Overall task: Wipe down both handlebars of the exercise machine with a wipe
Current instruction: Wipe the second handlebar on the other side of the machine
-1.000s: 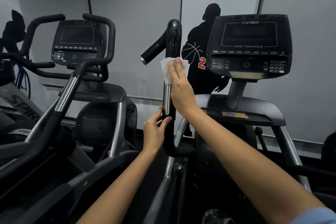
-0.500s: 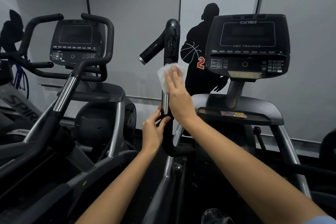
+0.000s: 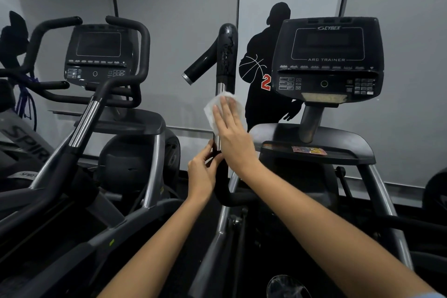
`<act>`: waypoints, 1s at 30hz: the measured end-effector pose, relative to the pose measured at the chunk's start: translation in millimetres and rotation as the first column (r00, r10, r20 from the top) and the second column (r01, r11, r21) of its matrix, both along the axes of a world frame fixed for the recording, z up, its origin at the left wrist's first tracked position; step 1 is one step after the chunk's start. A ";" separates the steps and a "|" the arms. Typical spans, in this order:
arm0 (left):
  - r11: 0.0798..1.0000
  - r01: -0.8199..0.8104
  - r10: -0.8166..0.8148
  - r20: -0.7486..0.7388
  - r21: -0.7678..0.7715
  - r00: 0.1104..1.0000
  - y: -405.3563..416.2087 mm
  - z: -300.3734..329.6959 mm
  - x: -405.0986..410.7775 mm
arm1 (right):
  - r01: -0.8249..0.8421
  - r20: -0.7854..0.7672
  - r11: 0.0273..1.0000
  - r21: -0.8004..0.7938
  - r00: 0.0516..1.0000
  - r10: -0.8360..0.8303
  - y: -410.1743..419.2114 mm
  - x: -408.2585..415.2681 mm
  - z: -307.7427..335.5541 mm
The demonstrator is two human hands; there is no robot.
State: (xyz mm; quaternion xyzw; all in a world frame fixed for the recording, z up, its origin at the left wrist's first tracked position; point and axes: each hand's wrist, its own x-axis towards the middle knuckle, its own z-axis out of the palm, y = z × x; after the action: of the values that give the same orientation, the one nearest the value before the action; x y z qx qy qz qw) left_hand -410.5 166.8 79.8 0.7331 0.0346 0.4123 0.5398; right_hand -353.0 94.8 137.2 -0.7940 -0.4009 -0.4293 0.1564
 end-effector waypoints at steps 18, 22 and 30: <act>1.000 0.016 -0.016 -0.049 0.002 0.999 4.7 3.1 -0.7 | -0.127 -0.567 0.792 0.598 0.631 0.530 -3.2 9.4 14.1; 1.000 0.022 -0.023 -0.052 -0.010 0.998 3.6 2.8 -1.7 | -0.136 -0.544 0.781 0.609 0.645 0.537 -2.4 15.3 27.1; 0.999 0.036 -0.038 -0.055 -0.026 0.998 2.6 3.0 -2.2 | -0.158 -0.584 0.772 0.615 0.567 0.581 -12.0 5.8 18.3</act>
State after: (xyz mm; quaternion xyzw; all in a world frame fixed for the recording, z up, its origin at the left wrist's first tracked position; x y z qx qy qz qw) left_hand -412.7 169.4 82.8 0.7378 0.0412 0.3813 0.5554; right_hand -347.2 82.8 155.5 -0.7213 -0.3380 -0.1064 0.5951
